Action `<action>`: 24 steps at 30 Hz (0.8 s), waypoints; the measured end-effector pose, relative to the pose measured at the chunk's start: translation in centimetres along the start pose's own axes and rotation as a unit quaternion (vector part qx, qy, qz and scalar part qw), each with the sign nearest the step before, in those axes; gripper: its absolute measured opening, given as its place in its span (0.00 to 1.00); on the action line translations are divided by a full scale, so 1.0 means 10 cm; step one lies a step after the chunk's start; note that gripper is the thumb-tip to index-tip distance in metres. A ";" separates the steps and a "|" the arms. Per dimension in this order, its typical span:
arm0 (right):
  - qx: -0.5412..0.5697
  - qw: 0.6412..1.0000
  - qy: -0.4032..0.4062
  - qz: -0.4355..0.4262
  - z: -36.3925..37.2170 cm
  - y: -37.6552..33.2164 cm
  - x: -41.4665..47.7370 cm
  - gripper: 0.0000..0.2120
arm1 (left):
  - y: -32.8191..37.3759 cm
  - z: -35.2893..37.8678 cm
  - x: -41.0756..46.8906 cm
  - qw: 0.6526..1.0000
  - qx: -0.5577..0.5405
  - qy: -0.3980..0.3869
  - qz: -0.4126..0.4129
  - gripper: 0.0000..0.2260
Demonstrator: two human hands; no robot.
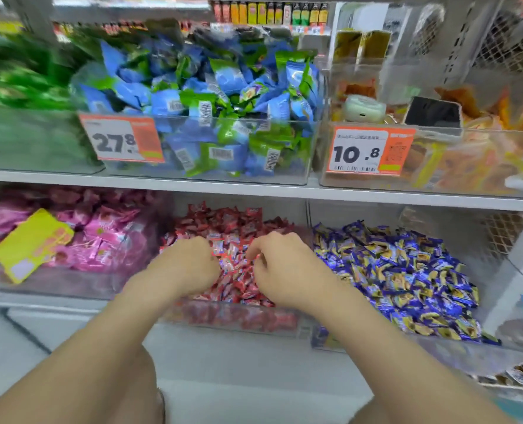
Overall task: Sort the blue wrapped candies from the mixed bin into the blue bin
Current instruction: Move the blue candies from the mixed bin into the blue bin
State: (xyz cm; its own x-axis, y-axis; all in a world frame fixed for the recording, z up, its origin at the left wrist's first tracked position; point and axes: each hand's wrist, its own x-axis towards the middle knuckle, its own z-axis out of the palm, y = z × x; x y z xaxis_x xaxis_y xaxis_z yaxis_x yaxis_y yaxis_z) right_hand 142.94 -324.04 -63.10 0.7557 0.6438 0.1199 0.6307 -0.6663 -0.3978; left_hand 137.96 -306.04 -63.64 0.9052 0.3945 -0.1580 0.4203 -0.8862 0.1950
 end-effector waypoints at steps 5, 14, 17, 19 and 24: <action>-0.128 0.963 -0.229 0.067 0.19 -0.17 0.39 0.10 | -0.44 -0.06 0.21 0.990 0.031 -0.124 -0.052 0.17; -0.042 0.927 -0.302 0.217 0.48 -0.06 0.76 0.41 | -0.58 0.11 0.52 0.933 -0.196 -0.272 -0.134 0.07; 0.075 0.920 -0.286 0.257 0.61 -0.01 0.78 0.44 | -0.53 0.22 0.60 0.895 -0.319 -0.268 -0.158 0.13; 0.156 0.907 -0.272 0.282 0.70 -0.05 0.77 0.41 | -0.47 0.26 0.63 0.869 -0.380 -0.265 -0.172 0.18; 0.227 0.888 -0.281 0.283 0.76 -0.17 0.96 0.33 | -0.38 0.36 0.64 0.849 -0.455 -0.217 -0.162 0.17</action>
State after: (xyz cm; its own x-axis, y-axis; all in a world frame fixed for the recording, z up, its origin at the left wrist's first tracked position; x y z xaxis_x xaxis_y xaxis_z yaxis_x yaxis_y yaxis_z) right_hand 147.77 -313.85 -68.20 0.6410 0.4251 -0.6391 -0.0545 -0.8053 -0.5903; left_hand 141.91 -301.00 -68.88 0.7072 0.2809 -0.6488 0.6962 -0.1166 0.7084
